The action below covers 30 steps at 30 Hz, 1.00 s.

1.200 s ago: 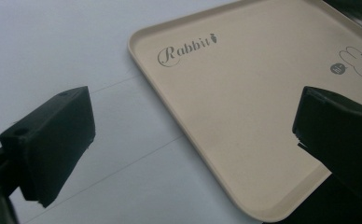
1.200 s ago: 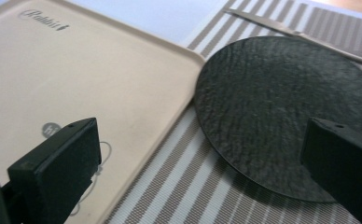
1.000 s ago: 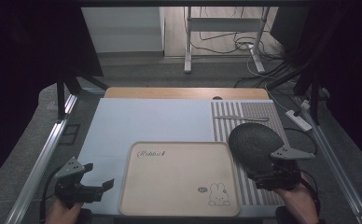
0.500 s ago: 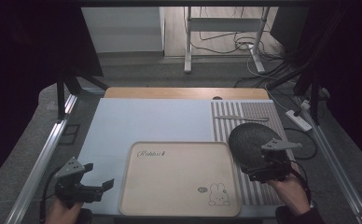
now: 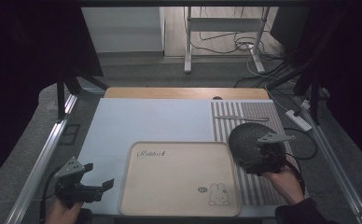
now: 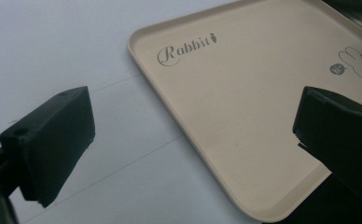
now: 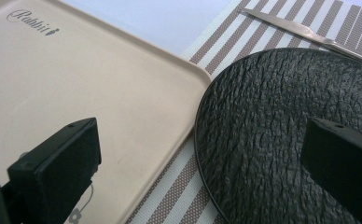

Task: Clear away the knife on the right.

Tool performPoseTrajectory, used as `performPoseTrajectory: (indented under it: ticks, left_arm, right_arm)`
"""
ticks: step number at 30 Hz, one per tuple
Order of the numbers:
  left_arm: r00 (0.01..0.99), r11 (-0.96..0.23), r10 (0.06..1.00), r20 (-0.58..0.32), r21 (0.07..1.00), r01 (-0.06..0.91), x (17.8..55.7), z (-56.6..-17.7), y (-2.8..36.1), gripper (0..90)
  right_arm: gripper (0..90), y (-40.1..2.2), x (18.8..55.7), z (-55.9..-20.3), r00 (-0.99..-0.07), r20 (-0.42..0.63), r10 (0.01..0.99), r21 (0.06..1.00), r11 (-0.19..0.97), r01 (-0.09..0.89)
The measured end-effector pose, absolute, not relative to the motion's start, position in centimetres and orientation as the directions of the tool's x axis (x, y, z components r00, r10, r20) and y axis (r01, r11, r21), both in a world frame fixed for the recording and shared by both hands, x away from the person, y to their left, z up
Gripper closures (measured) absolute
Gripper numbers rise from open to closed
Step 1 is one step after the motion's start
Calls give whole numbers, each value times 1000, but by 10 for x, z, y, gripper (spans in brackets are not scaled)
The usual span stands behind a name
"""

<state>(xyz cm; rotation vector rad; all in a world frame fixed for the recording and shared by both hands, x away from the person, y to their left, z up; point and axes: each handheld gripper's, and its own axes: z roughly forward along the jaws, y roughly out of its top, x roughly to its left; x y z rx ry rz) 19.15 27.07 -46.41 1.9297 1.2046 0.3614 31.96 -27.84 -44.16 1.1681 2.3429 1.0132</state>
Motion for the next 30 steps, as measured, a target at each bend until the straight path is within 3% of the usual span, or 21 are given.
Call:
performPoseTrajectory:
  ticks: [30]
  left_arm:
    - [505,-213,846,-172,759,615,192,-464,271,0]
  right_arm:
    - [0,-275,375,-446,-609,45,792,729,391,562]
